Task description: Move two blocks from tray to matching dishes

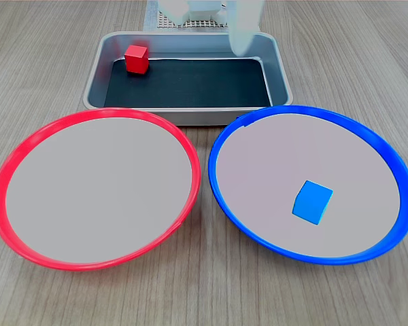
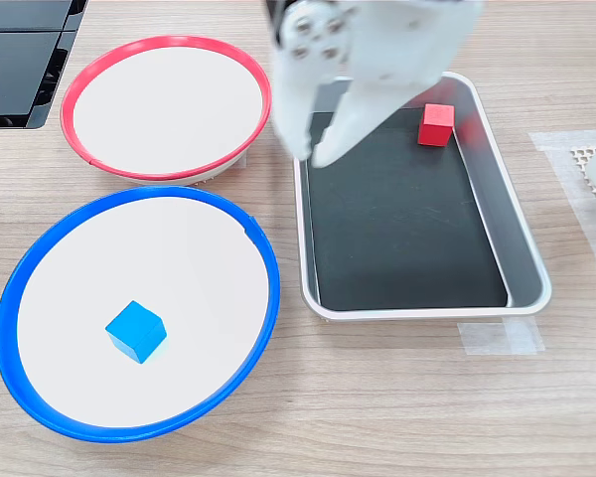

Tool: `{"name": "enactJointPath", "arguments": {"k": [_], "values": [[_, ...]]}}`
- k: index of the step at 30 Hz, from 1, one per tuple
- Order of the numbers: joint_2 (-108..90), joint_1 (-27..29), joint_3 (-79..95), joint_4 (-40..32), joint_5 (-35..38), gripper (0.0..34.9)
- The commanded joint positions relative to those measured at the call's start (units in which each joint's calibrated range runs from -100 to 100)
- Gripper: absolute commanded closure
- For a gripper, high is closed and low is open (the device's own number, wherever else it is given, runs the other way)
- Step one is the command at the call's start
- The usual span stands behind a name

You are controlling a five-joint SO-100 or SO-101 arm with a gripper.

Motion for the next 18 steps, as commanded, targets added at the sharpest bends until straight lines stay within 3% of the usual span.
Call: {"name": "enactJointPath", "arguments": {"k": [1,10,15,17,18], "values": [[-12.76,11.82,10.83,7.37,4.49,34.7],[-13.95,25.28,24.67,6.13,14.90,34.1],[-13.44,27.16,27.13,6.37,22.27,25.0],[-13.78,28.20,27.86,7.20,28.72,25.7],[-14.03,28.95,28.04,7.12,31.45,24.1]]}}
